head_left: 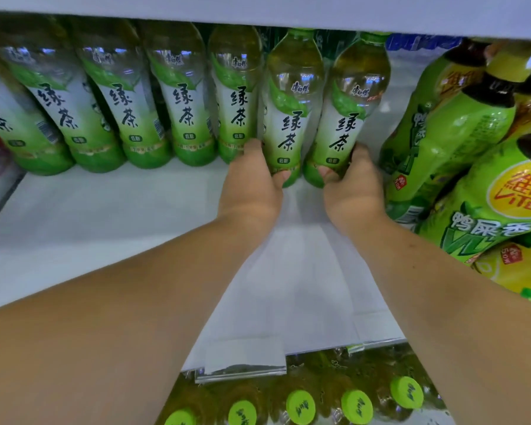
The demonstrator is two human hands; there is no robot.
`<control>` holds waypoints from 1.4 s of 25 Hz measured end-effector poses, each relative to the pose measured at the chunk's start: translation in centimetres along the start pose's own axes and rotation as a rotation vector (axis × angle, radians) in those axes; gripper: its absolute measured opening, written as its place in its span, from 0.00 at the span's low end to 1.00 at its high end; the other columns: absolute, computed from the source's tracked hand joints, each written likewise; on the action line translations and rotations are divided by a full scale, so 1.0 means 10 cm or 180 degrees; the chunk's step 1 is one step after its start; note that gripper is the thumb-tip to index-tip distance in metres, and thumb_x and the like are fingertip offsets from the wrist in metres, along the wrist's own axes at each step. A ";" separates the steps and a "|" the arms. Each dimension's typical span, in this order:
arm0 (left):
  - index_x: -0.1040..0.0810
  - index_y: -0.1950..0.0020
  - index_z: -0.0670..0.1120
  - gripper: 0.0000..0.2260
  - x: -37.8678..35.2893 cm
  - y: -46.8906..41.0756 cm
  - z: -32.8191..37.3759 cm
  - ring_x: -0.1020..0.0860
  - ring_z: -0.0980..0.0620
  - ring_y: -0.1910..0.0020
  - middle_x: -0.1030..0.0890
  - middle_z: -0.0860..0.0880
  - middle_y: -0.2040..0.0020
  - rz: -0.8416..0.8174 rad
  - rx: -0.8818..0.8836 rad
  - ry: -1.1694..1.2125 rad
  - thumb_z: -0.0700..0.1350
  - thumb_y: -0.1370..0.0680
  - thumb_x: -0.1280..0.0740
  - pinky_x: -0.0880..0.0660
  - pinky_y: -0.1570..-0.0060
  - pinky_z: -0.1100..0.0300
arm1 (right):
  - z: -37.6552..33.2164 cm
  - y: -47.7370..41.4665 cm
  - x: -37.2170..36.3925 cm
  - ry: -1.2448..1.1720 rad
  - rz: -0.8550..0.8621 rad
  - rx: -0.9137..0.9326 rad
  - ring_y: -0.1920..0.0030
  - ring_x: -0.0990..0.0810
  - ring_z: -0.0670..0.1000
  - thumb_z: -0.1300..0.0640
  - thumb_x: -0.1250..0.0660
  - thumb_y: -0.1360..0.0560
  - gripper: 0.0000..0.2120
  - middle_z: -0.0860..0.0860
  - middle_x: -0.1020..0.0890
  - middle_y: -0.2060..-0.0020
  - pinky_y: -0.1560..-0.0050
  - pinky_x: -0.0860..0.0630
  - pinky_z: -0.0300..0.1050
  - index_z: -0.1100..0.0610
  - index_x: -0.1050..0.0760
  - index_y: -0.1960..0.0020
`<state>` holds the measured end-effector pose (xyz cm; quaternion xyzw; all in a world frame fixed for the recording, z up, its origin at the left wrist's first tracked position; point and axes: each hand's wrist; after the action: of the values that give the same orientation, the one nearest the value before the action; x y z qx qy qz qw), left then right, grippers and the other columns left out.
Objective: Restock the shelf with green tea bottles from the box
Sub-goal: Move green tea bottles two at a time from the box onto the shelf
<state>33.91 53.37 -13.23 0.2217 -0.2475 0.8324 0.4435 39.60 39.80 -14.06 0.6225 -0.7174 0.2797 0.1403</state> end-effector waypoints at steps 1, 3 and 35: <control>0.27 0.36 0.42 0.18 0.00 -0.04 0.01 0.21 0.39 0.47 0.20 0.41 0.48 -0.0056 -0.0024 -0.0105 0.44 0.22 0.27 0.28 0.52 0.54 | 0.00 -0.03 -0.01 0.0020 0.0011 -0.0002 0.48 0.20 0.55 0.58 0.29 0.25 0.14 0.49 0.18 0.51 0.50 0.27 0.42 0.53 0.26 0.40; 0.28 0.35 0.40 0.18 -0.01 -0.10 0.04 0.21 0.39 0.45 0.20 0.39 0.45 -0.0118 -0.0109 -0.0328 0.45 0.21 0.28 0.28 0.51 0.53 | 0.02 -0.07 -0.03 0.0042 -0.0009 0.0018 0.48 0.20 0.54 0.58 0.29 0.24 0.14 0.47 0.20 0.53 0.51 0.30 0.40 0.53 0.26 0.40; 0.23 0.39 0.42 0.17 0.02 -0.31 0.21 0.18 0.39 0.48 0.18 0.42 0.46 -0.0255 0.0337 -0.0154 0.51 0.23 0.28 0.18 0.51 0.48 | 0.13 -0.46 -0.21 0.0472 -0.0728 -0.0590 0.38 0.28 0.62 0.36 0.42 0.21 0.20 0.58 0.24 0.42 0.47 0.34 0.50 0.41 0.34 0.32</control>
<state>36.79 53.74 -10.83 0.2747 -0.2048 0.8203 0.4580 44.62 40.46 -15.28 0.6621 -0.6522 0.2397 0.2806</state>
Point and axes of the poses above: each hand's wrist, its own y-axis away from the middle knuckle, its own x-axis out of the back of the hand, z = x × y
